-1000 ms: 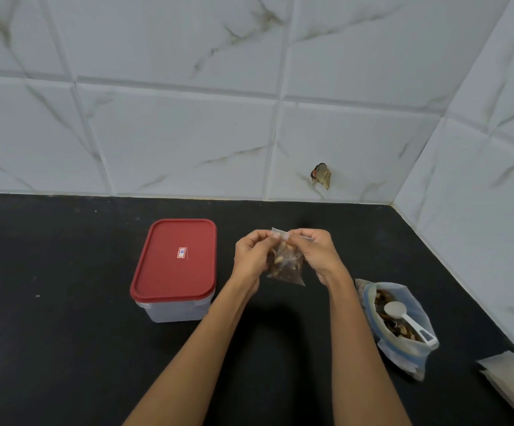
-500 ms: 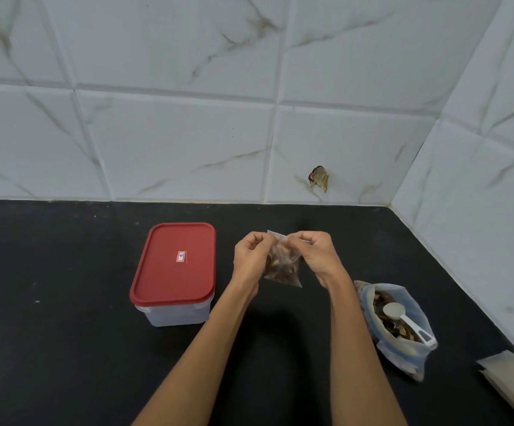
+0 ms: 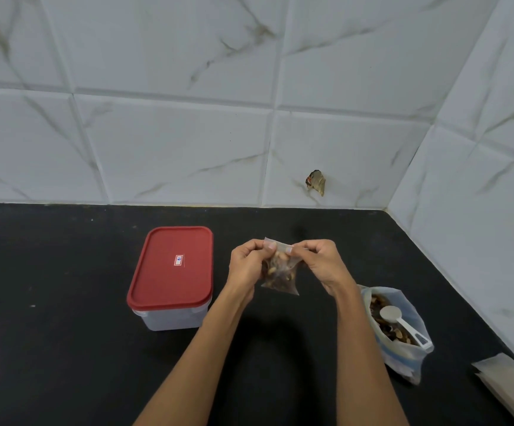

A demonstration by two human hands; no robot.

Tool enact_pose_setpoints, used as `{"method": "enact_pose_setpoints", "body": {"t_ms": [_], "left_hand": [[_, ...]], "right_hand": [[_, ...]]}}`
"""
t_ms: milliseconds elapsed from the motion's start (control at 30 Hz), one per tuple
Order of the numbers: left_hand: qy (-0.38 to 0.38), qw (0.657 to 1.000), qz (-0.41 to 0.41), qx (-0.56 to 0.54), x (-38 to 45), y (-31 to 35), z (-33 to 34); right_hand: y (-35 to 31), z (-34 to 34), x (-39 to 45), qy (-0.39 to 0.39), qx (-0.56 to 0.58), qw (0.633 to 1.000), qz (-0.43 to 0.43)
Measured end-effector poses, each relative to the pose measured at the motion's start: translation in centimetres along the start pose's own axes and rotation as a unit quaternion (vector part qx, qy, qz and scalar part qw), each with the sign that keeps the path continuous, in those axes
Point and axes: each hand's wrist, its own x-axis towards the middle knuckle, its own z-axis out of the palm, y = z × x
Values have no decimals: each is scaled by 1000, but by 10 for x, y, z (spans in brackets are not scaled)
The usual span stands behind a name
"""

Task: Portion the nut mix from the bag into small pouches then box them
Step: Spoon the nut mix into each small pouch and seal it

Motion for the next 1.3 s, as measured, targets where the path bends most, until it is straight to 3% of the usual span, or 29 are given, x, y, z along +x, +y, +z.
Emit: {"method": "enact_pose_setpoints", "body": {"t_ms": [333,800,1033,1300], "left_hand": [[54,998,-37,-25,6,2,1],[171,976,-131,13,45,-10,-2],[229,962,-145,40,64,-17,-2],[210,960,-152,110,70,-27,-4]], "right_hand": [[11,-4,13,27,27,999,7],[47,21,68,1,44,993,106],[68,43,102,64,-43,987,142],[73,53,101,105,-117,976,149]]}}
